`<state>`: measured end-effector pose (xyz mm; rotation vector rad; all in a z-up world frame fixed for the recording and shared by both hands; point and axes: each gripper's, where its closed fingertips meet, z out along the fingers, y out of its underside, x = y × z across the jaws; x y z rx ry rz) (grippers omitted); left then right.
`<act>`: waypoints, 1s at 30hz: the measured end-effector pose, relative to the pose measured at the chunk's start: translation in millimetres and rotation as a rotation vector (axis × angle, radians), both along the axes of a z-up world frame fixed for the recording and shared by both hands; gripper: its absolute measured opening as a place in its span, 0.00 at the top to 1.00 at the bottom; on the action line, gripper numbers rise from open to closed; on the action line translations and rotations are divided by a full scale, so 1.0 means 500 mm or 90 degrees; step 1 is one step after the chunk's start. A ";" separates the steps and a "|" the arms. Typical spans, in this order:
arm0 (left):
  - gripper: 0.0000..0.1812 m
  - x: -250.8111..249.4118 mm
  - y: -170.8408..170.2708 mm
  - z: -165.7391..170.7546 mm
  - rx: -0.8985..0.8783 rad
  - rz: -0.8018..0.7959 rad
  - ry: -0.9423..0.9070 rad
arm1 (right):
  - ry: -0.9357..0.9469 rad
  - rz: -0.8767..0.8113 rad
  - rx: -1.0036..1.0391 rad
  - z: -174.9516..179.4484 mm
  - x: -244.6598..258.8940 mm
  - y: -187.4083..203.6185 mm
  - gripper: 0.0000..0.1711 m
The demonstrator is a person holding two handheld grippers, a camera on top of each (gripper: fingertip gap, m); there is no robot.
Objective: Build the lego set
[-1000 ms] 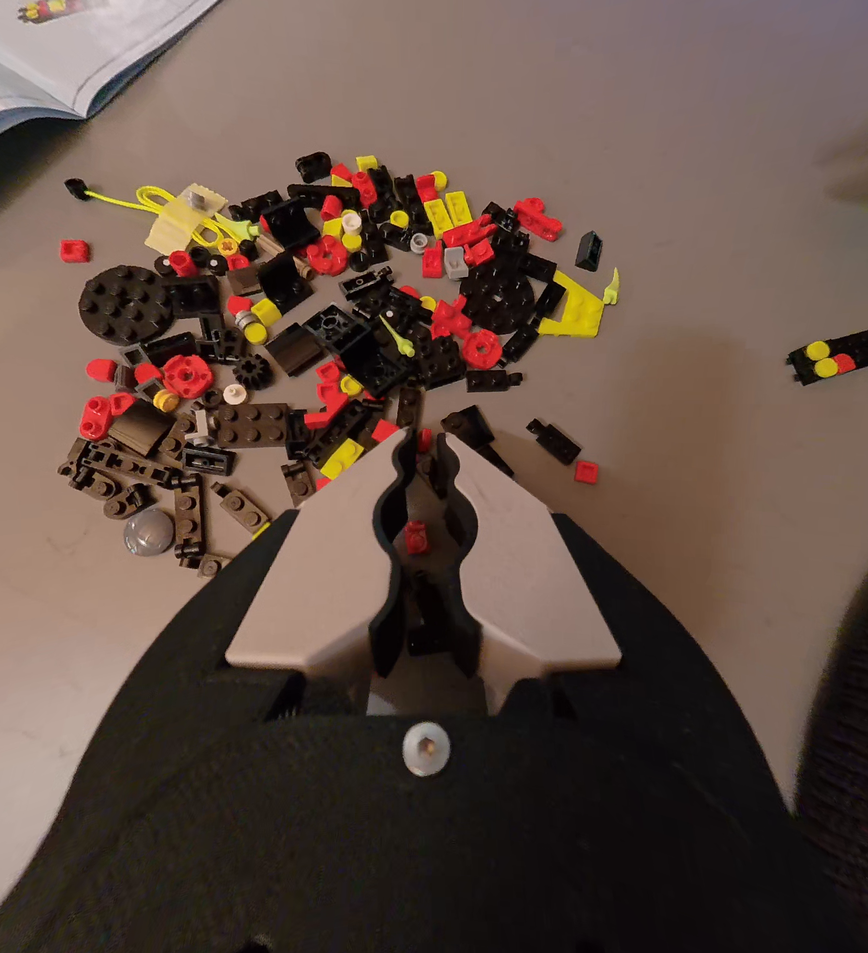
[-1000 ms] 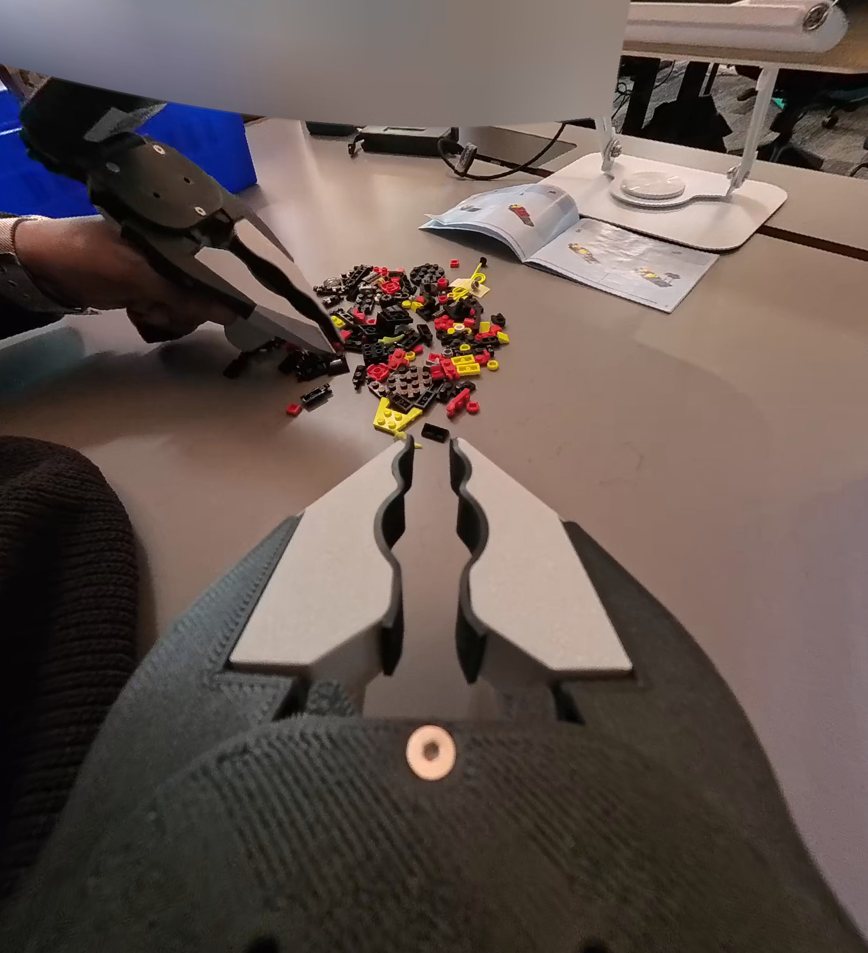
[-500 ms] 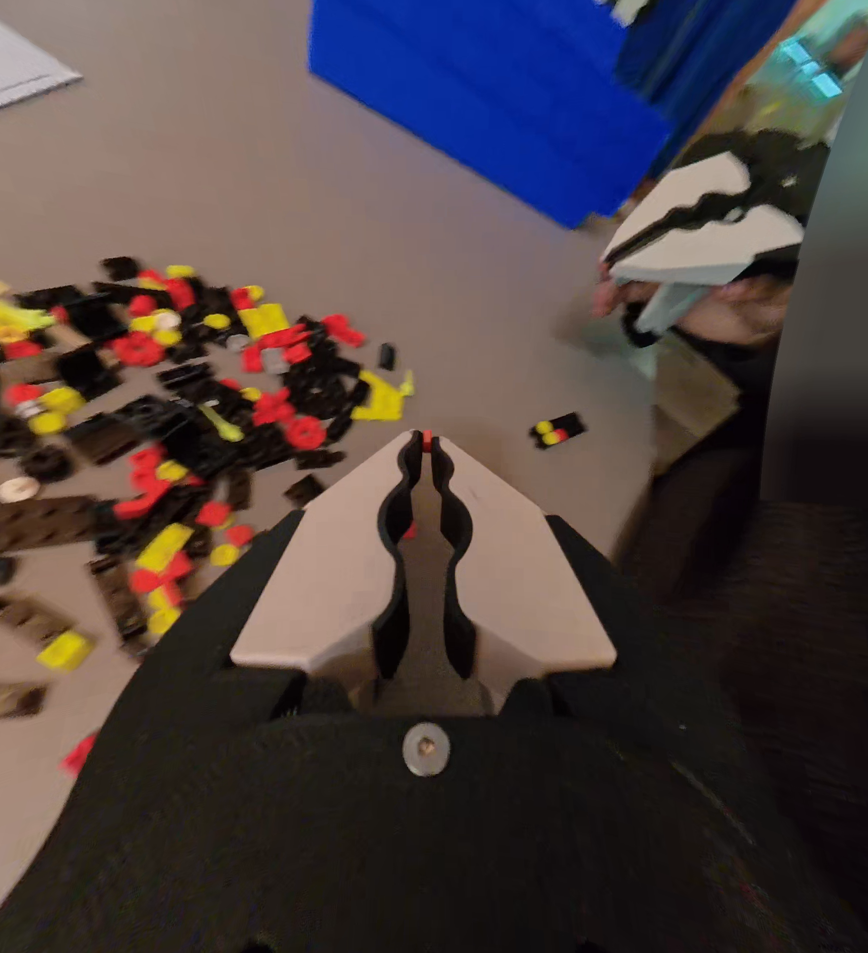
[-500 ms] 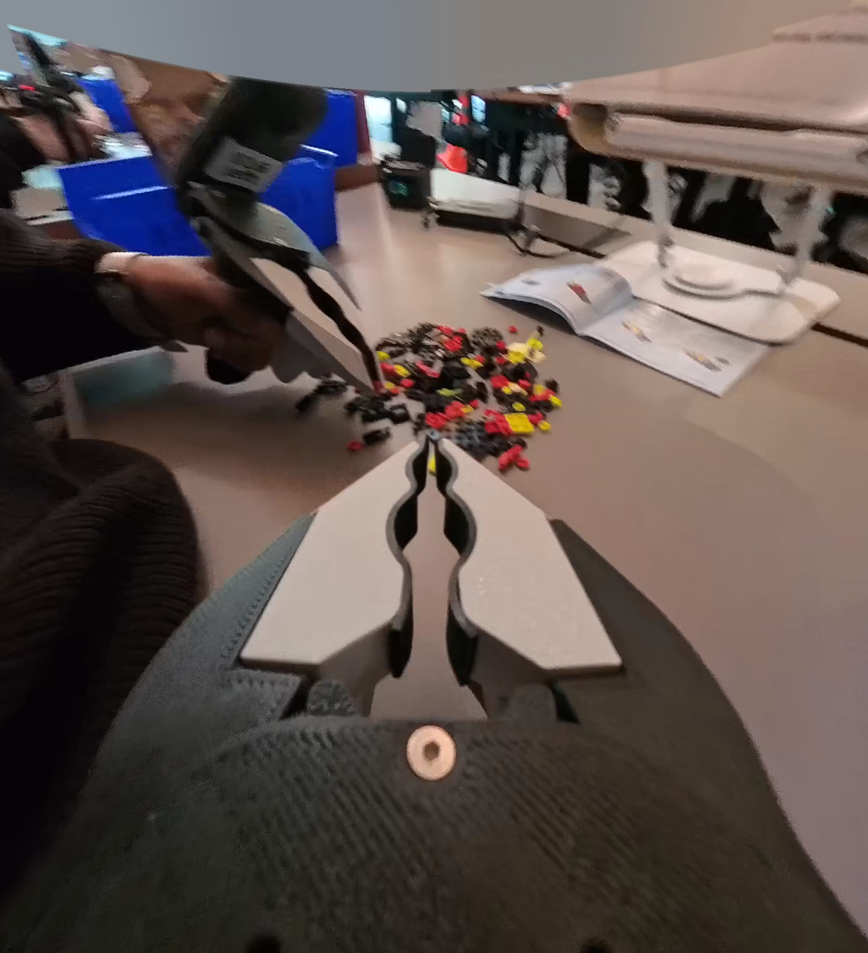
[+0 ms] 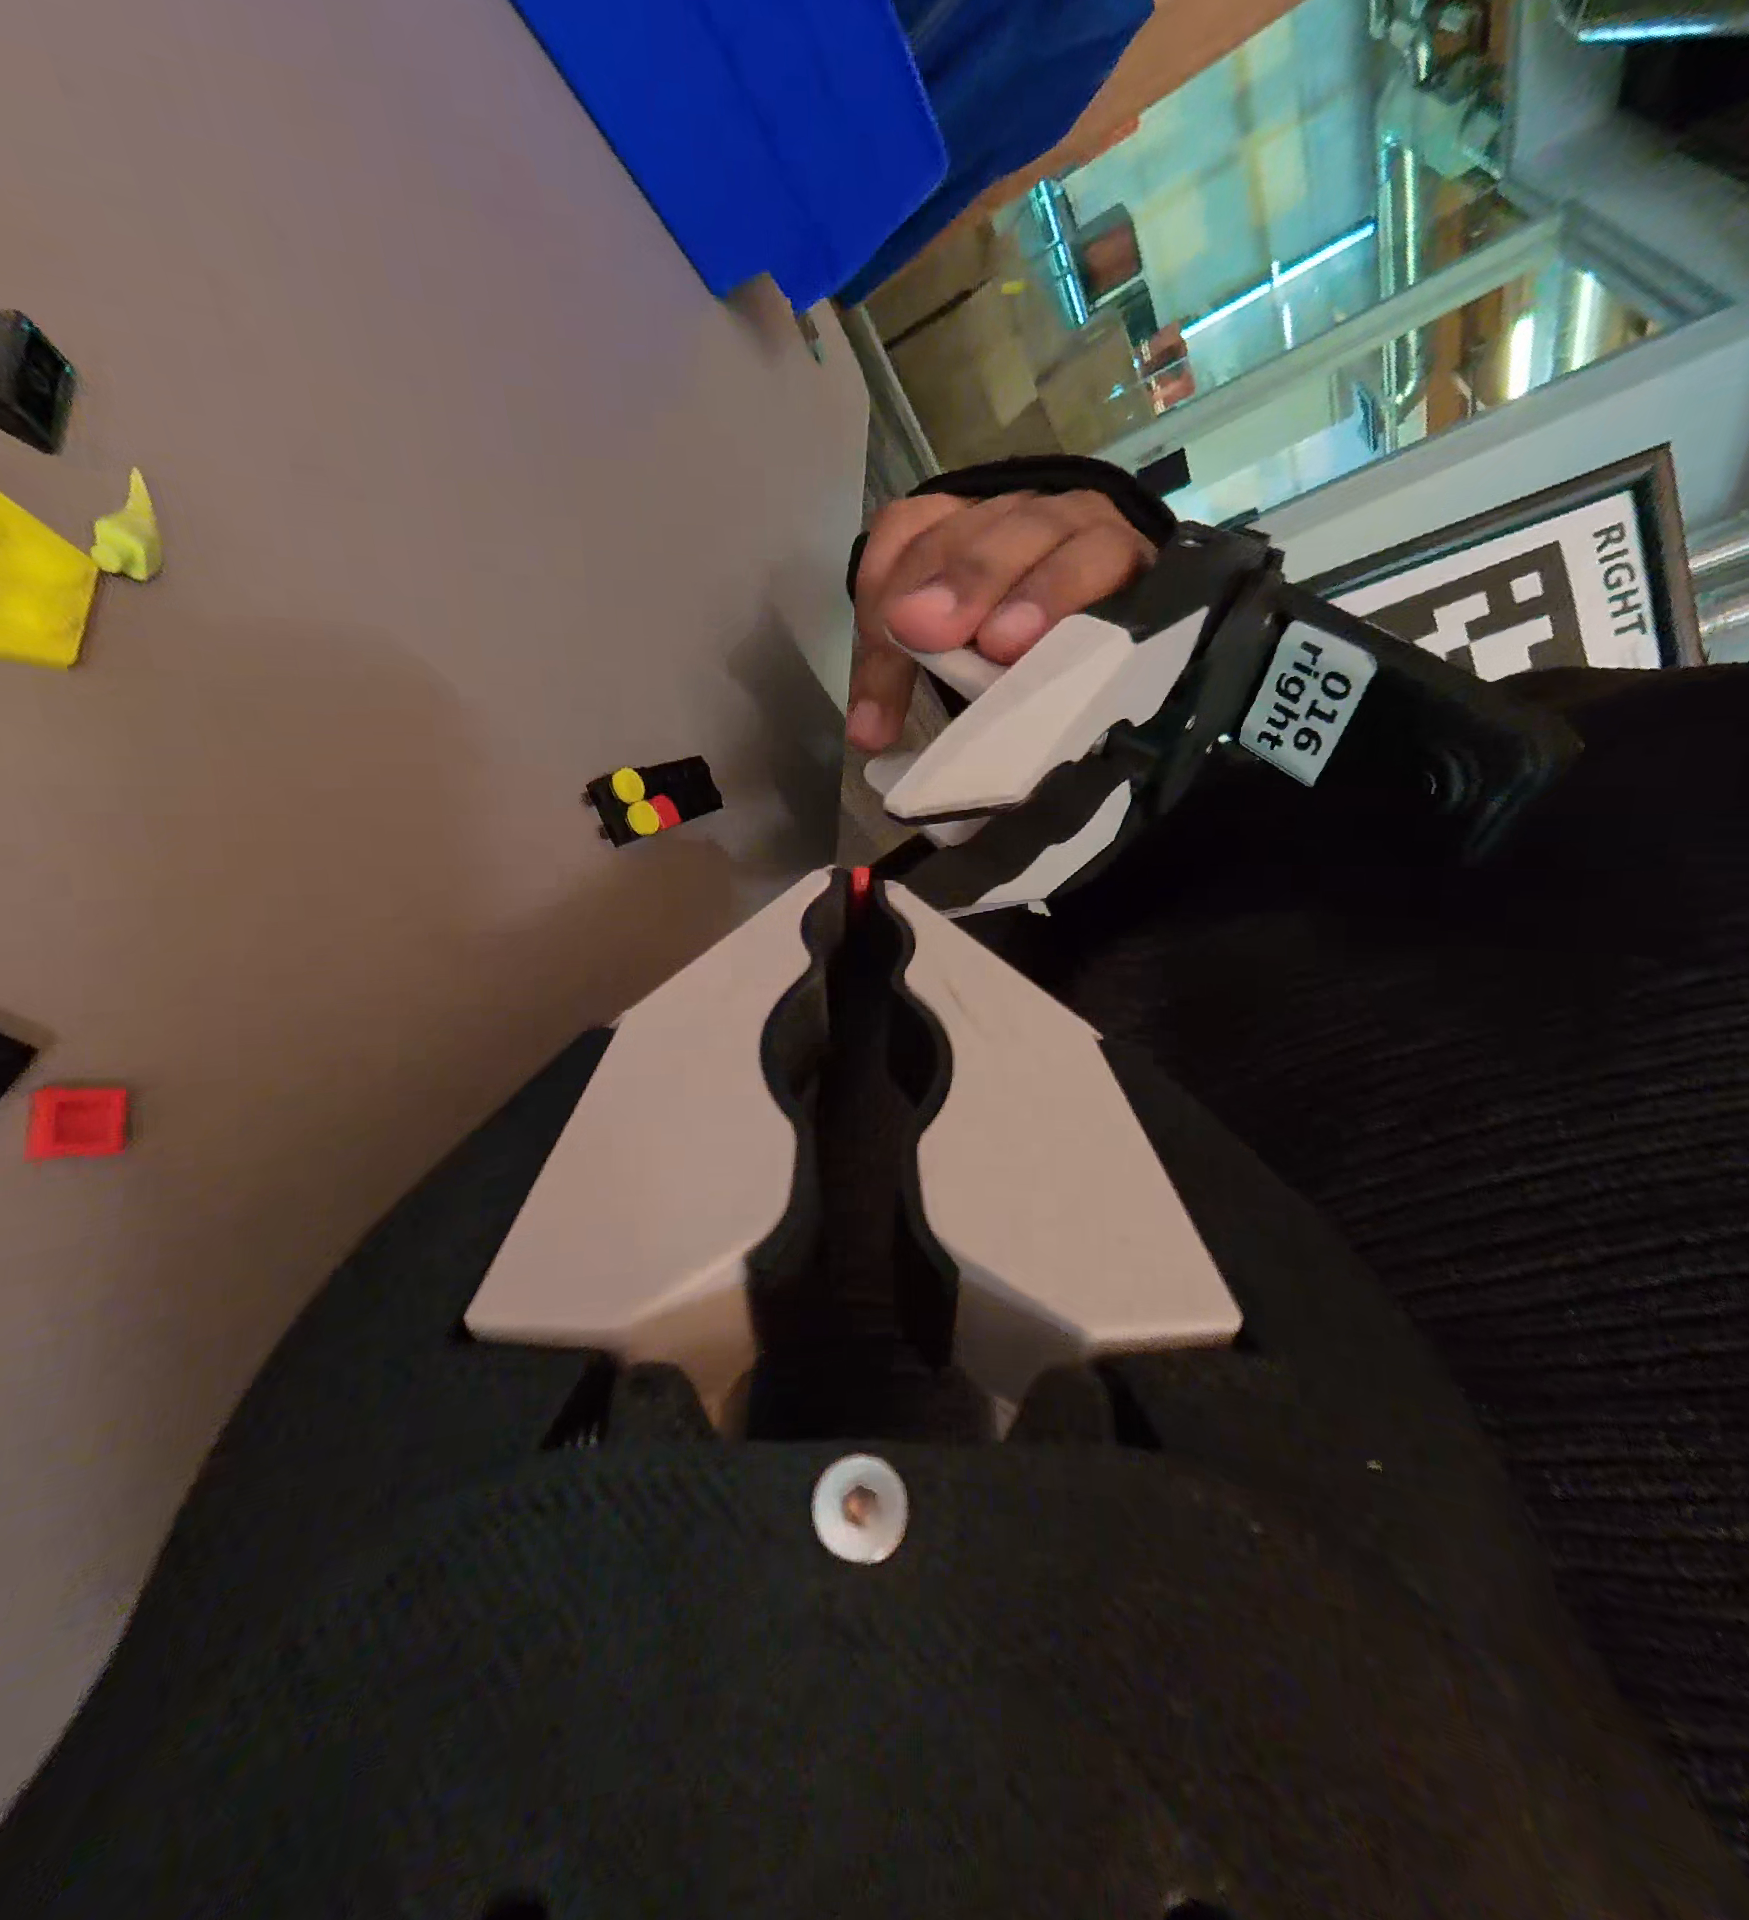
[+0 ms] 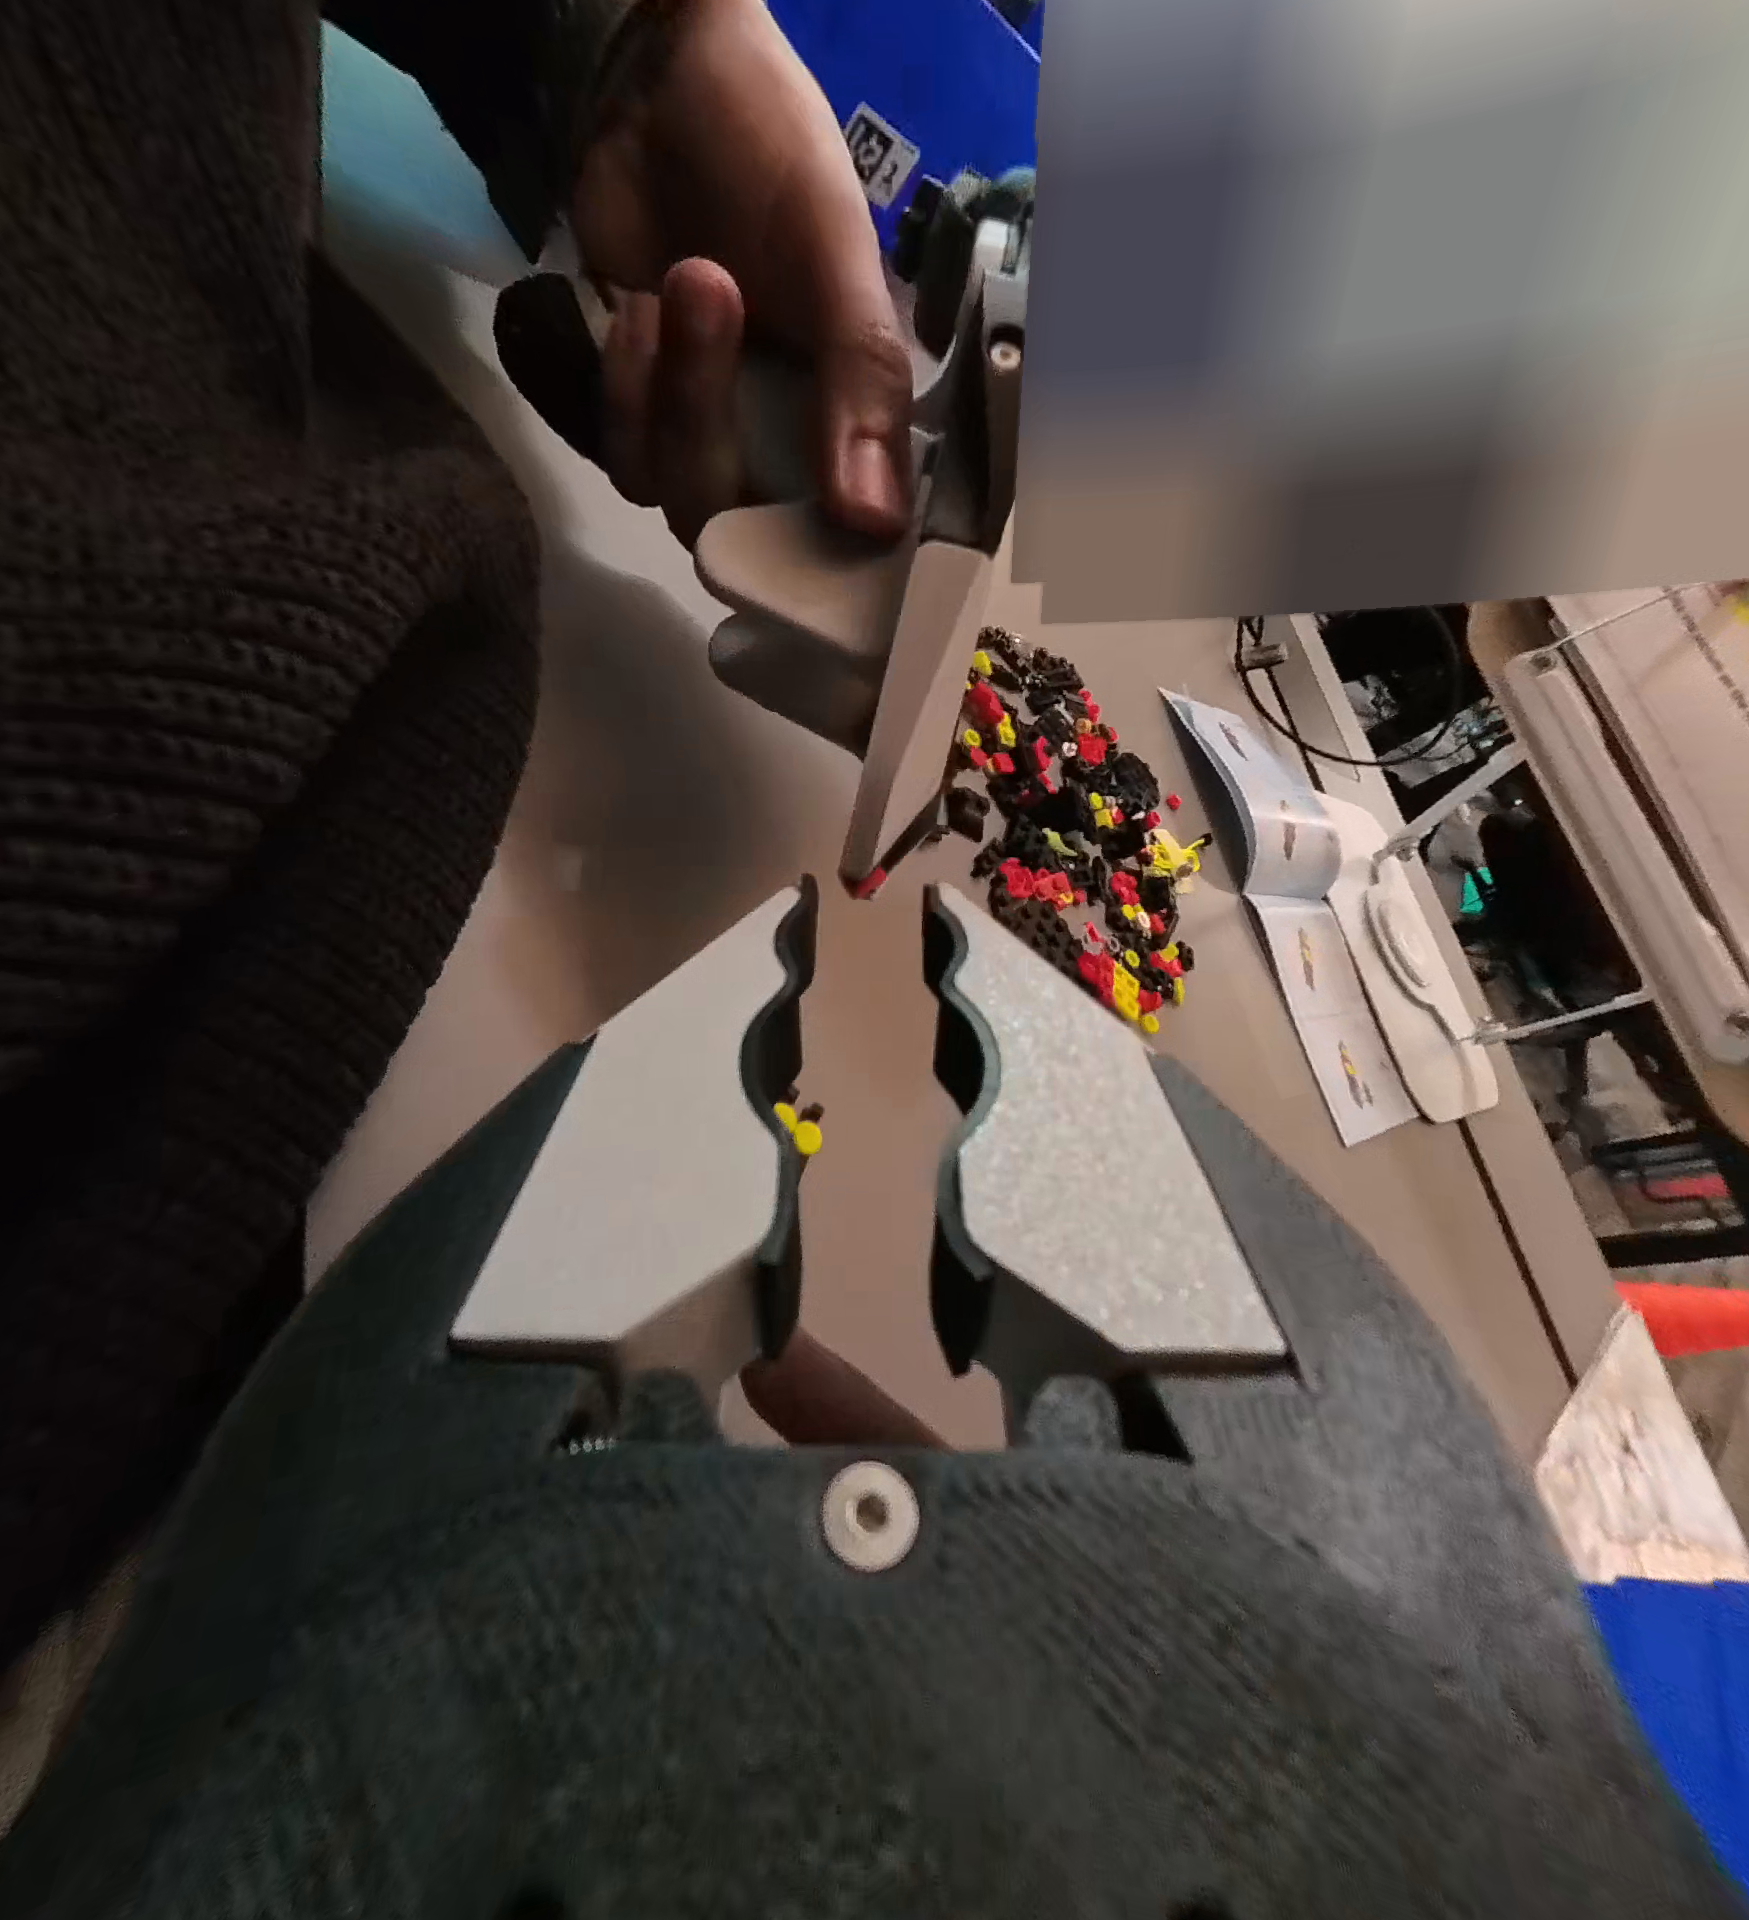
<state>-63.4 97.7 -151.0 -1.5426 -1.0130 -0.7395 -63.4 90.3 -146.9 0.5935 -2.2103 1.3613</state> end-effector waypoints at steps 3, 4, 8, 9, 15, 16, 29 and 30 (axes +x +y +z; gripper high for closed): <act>1.00 0.008 0.005 -0.001 0.000 -0.012 -0.003 | 0.018 0.008 0.011 -0.006 0.006 0.000 0.90; 1.00 0.010 0.006 -0.001 0.000 -0.015 -0.003 | 0.027 0.007 0.020 -0.011 0.005 0.001 0.90; 1.00 0.016 0.011 -0.002 0.002 -0.020 -0.006 | 0.054 0.009 0.031 -0.018 0.009 0.000 0.91; 1.00 0.017 0.013 -0.003 0.000 -0.021 -0.007 | 0.051 0.013 0.029 -0.017 0.012 -0.001 0.92; 1.00 0.023 0.017 -0.006 -0.001 -0.030 -0.009 | 0.051 0.024 0.038 -0.018 0.021 -0.001 0.95; 0.99 0.022 0.017 -0.005 0.003 -0.029 -0.010 | 0.042 0.024 0.038 -0.017 0.021 -0.001 0.95; 0.87 0.016 0.026 -0.034 -0.057 -0.029 0.029 | -0.092 -0.164 0.250 -0.115 -0.116 0.125 0.95; 0.87 0.020 0.031 -0.035 -0.052 -0.035 0.021 | -0.125 -0.160 0.255 -0.118 -0.108 0.123 0.95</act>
